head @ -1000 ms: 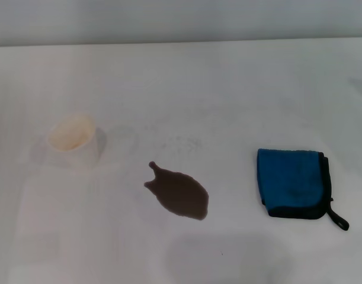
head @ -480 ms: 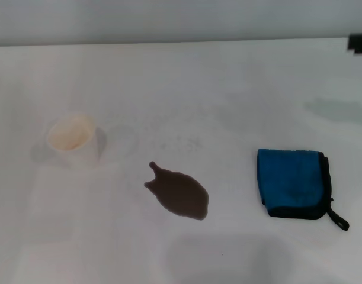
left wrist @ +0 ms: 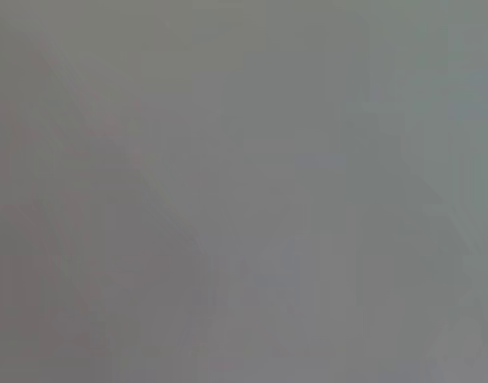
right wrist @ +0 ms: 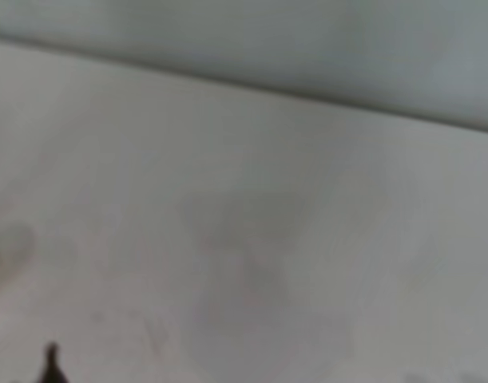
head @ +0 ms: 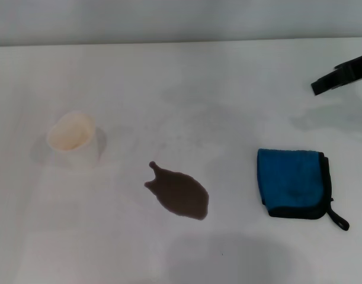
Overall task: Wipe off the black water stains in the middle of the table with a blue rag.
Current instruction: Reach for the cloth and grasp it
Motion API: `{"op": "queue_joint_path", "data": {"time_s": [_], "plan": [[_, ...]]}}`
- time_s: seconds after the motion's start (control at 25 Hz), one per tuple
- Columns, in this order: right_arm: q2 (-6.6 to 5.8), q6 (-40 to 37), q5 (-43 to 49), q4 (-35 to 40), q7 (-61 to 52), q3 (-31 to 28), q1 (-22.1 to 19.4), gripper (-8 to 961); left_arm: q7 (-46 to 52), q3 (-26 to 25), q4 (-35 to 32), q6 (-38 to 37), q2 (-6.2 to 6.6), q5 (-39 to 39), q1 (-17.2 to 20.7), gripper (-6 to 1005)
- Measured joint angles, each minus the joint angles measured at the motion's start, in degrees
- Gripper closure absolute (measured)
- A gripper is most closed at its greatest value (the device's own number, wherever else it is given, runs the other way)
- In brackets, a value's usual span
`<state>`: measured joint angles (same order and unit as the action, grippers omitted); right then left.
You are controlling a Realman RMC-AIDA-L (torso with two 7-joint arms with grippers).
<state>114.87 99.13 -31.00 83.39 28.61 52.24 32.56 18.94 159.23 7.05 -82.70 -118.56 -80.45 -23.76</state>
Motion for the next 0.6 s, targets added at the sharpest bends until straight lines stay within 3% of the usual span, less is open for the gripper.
{"op": "queue_joint_path", "data": {"time_s": [0.36, 0.6], "plan": [[0.55, 3.4, 11.2, 6.8, -13.7, 23.8, 2.7, 533, -0.1, 0.0, 0.6, 0.0, 0.00, -1.0, -0.8, 124], [1.19, 2.6, 14.1, 2.6, -16.6, 32.4, 3.2, 533, -0.1, -0.1, 0.8, 0.3, 0.08, -1.0, -1.9, 124]]}}
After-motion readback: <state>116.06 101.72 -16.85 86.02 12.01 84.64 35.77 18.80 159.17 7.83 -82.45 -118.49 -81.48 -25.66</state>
